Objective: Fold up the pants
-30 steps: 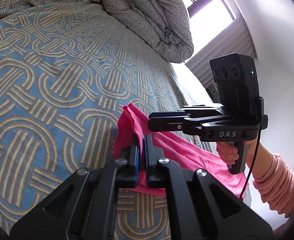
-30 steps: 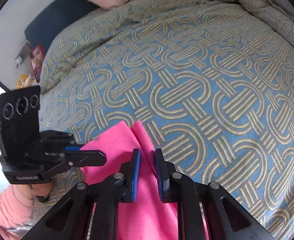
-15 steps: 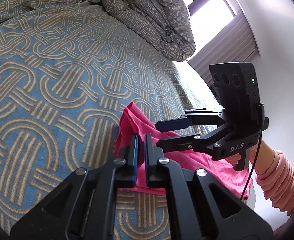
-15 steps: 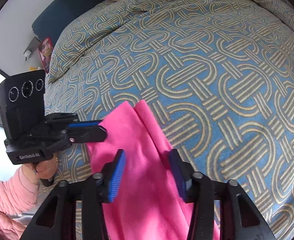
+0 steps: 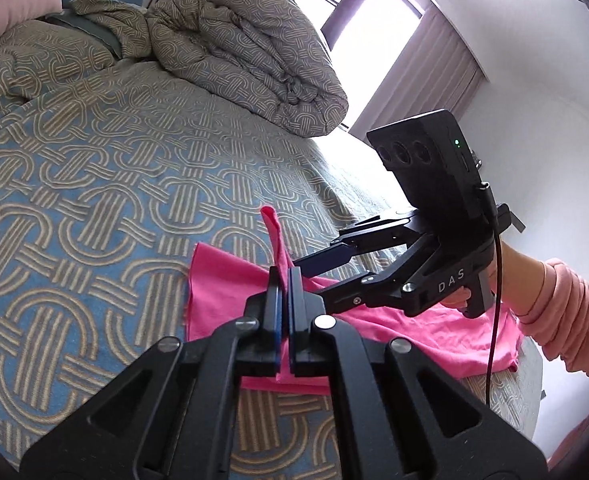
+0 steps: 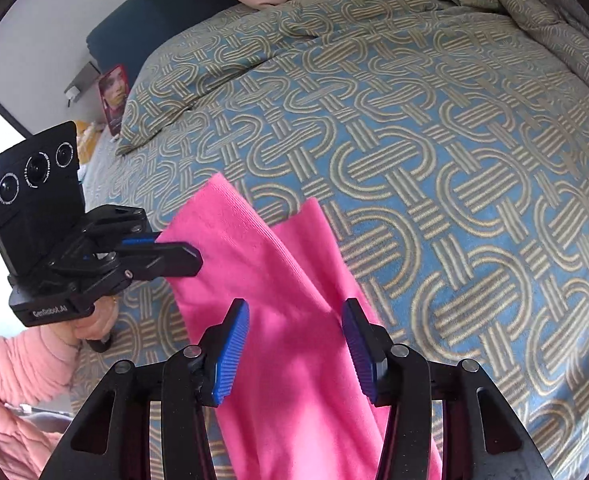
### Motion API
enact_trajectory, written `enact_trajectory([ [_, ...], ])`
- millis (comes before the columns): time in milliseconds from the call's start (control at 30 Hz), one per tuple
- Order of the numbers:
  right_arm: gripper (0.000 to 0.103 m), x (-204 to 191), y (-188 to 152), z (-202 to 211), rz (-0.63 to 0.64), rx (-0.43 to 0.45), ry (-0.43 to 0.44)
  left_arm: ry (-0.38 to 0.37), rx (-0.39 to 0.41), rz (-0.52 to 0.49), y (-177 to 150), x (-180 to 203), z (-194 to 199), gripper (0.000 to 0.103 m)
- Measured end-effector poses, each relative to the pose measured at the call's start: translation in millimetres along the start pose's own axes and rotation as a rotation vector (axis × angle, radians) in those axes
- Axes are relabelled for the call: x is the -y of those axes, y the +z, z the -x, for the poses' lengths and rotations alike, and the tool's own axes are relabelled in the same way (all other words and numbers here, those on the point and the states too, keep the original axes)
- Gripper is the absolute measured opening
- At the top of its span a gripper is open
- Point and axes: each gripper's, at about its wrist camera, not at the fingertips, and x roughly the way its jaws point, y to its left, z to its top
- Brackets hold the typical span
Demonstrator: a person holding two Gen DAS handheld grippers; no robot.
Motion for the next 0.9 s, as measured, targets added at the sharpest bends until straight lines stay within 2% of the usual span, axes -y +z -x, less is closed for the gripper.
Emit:
enact_trajectory([
  [133, 0.051, 5.7, 3.4, -11.4, -0.034, -0.022, 0.102, -0.048, 0.041, 0.084, 5.5, -15.7, 5.6, 0.003],
  [167, 0.047, 6.7, 3.6, -14.0, -0.049, -0.029, 0.123, -0.068, 0.062, 0.102, 7.0, -19.2, 11.0, 0.002],
  [267, 0.013, 4.9, 2.6, -10.0, -0.073, 0.003, 0.188, -0.114, 0.127, 0.141, 11.5, -26.6, 23.6, 0.001],
  [300, 0.011, 4.2, 2.9, -6.0, -0.079, 0.027, 0.204, -0.13, 0.14, 0.153, 12.6, -29.4, 26.3, 0.001],
  [400, 0.011, 1.4, 5.7, 4.3, -0.074, 0.071, 0.187, -0.116, 0.146, 0.167, 13.0, -35.0, 27.4, 0.001],
  [467, 0.011, 1.9, 7.3, 5.2, -0.066, 0.061, 0.17, -0.096, 0.121, 0.181, 11.7, -38.9, 20.8, 0.001],
  [533, 0.007, 0.4, 9.8, 3.6, -0.066, 0.055, 0.11, -0.078, 0.075, 0.196, 9.5, -41.5, 12.7, 0.002],
  [567, 0.006, 0.4, 11.8, 2.8, -0.074, 0.054, 0.082, -0.07, 0.045, 0.196, 7.9, -41.5, 7.2, 0.009],
  [600, 0.005, -0.5, 13.1, 4.0, -0.082, 0.062, 0.071, -0.065, 0.017, 0.188, 5.4, -39.6, 3.8, 0.026],
  [633, 0.005, -1.8, 14.9, 6.3, -0.087, 0.075, 0.071, -0.054, -0.011, 0.175, 3.5, -36.1, -1.2, 0.037],
  [667, 0.005, -3.1, 14.8, 9.8, -0.09, 0.089, 0.077, -0.043, -0.023, 0.158, 2.3, -32.2, -3.5, 0.055],
  [700, 0.005, -5.3, 14.8, 15.1, -0.087, 0.105, 0.083, -0.041, -0.029, 0.131, 1.3, -27.2, -5.2, 0.059],
  [767, 0.005, -11.7, 14.3, 26.8, -0.069, 0.131, 0.084, -0.056, -0.037, 0.091, 0.9, -18.2, -5.8, 0.063],
  [833, 0.005, -12.6, 12.5, 37.5, -0.051, 0.149, 0.073, -0.06, -0.033, 0.077, 0.2, -14.7, -6.5, 0.074],
  [900, 0.005, -18.0, 15.3, 46.1, -0.036, 0.166, 0.066, -0.043, -0.048, 0.077, 0.9, -14.5, -12.2, 0.076],
])
